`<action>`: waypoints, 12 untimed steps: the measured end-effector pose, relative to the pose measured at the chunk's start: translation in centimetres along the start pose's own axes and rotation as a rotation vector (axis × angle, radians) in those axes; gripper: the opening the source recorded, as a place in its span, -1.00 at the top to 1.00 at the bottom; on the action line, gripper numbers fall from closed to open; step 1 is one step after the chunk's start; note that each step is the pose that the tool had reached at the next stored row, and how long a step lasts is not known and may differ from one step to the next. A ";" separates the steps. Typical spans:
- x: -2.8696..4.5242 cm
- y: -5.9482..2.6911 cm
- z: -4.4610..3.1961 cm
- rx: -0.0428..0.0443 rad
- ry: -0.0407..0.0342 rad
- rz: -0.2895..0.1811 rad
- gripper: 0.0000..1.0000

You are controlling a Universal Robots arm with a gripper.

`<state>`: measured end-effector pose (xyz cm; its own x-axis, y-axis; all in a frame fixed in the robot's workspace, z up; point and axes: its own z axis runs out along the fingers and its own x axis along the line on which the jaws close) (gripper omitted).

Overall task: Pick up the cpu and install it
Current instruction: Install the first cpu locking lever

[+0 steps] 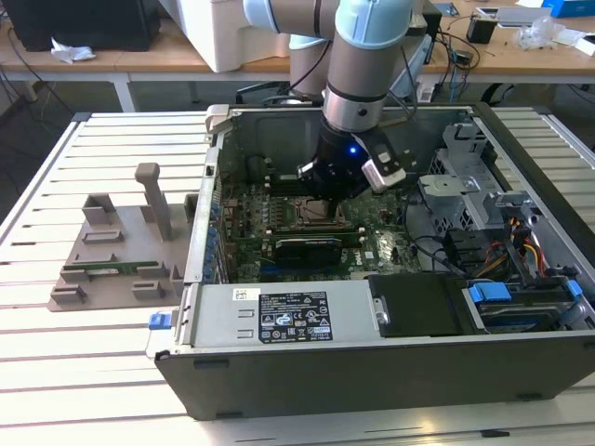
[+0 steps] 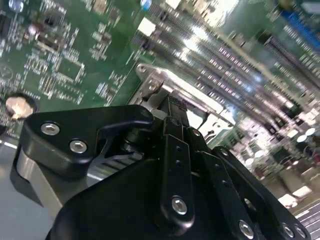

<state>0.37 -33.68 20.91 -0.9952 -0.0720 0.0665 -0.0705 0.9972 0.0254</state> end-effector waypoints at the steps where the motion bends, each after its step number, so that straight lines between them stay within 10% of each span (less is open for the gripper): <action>1: 0.02 -0.10 -0.13 0.0001 0.0000 0.000 0.79; 7: 0.29 -0.01 -4.23 0.0001 0.0000 0.000 0.79; 12: 0.38 0.03 -5.58 -0.0003 -0.0002 0.000 0.79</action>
<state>0.38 -33.79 26.50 -0.9952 -0.0720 0.0663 -0.0705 0.9972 0.0257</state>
